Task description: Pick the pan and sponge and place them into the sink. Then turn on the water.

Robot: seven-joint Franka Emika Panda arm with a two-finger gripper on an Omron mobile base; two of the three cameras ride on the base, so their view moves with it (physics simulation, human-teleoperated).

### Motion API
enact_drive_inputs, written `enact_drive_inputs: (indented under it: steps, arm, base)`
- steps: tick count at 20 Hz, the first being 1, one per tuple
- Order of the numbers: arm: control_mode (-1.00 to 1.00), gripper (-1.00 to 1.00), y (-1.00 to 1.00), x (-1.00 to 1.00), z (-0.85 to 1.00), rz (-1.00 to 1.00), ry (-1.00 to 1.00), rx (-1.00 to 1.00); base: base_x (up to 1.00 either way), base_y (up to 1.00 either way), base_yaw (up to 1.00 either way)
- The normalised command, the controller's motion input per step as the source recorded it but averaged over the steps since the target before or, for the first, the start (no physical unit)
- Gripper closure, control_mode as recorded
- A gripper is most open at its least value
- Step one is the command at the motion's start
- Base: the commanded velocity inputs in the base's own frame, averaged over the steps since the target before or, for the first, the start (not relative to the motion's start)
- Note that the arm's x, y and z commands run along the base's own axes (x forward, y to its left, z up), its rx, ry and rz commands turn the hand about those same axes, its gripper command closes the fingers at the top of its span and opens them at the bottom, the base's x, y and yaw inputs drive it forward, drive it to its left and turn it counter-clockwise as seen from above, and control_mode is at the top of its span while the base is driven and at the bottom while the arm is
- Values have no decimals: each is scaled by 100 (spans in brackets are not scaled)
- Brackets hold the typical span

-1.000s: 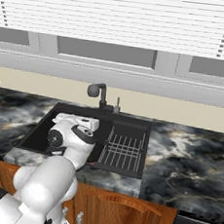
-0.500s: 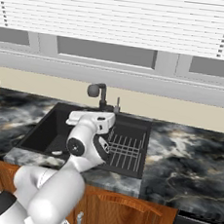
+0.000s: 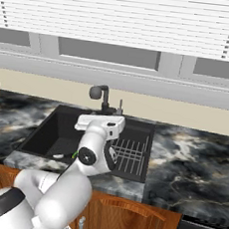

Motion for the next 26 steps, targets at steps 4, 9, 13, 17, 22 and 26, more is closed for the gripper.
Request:
enact_drive_inputs:
  steps: [4, 9, 13, 17, 22, 26]
  arm:
    - [-100, -100, -9, 24, -7, 4, 4, 8]
    - [-100, -100, -18, 19, -7, 7, 3, 17]
    - [-100, -100, -23, 15, -11, 7, 2, 15]
    - [-100, -100, -16, 20, -11, 5, 0, 11]
    - [-100, -100, -10, 25, -5, 4, 0, 2]
    - [-100, -100, -10, 23, -2, 5, 0, 0]
  base:
    - [0, 0, 0]
    - [0, 0, 0]
    - [0, 0, 0]
    - [0, 0, 0]
    - [0, 0, 0]
    - [0, 0, 0]
